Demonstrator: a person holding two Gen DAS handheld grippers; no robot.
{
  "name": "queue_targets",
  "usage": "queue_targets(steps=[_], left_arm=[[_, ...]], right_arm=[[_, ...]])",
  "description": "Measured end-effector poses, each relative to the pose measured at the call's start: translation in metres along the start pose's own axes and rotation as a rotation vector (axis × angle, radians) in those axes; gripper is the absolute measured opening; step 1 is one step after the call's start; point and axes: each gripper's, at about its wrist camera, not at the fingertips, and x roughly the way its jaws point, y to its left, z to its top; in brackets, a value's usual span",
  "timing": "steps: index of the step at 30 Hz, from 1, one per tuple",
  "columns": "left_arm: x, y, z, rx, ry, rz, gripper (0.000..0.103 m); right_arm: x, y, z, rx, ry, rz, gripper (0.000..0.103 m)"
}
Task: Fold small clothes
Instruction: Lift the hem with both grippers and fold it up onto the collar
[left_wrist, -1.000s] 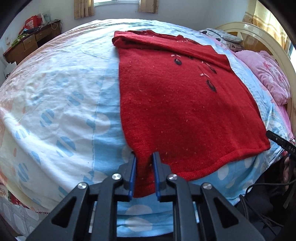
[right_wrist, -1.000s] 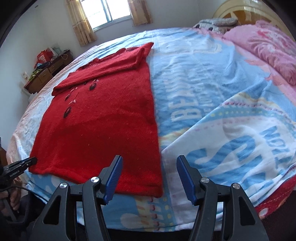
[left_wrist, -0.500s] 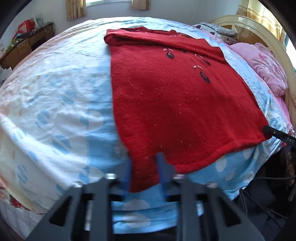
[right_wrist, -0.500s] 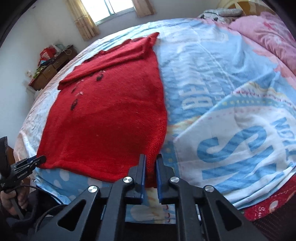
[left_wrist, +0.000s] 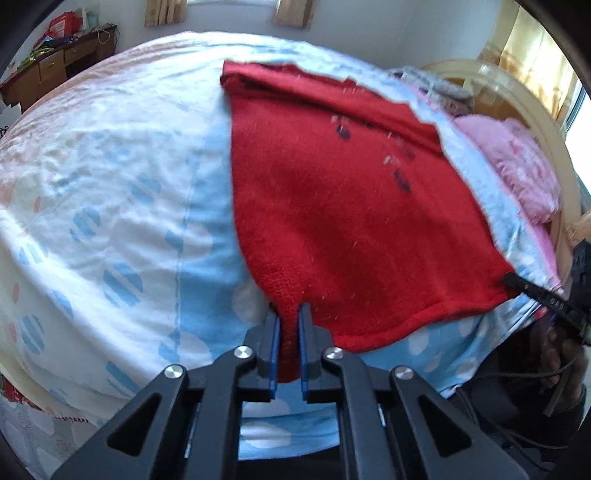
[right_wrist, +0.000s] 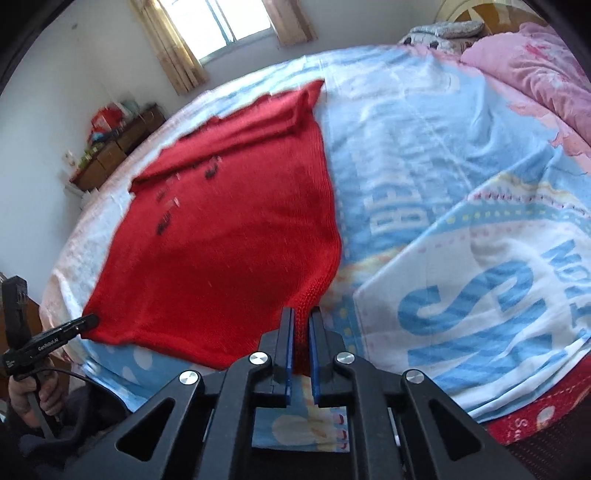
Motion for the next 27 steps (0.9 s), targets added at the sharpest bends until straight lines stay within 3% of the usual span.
queue_targets(steps=[11, 14, 27], left_arm=[[-0.04, -0.003, 0.026, 0.021, -0.198, -0.105, 0.008], [-0.04, -0.003, 0.035, 0.026, -0.217, -0.124, 0.008], [-0.05, 0.007, 0.069, 0.012, -0.302, -0.146, 0.008]], right_arm=[[-0.044, 0.005, 0.011, 0.043, -0.195, 0.121, 0.005], [-0.049, 0.004, 0.018, 0.07, -0.212, 0.161, 0.005], [-0.079, 0.008, 0.069, 0.076, -0.347, 0.171, 0.005]])
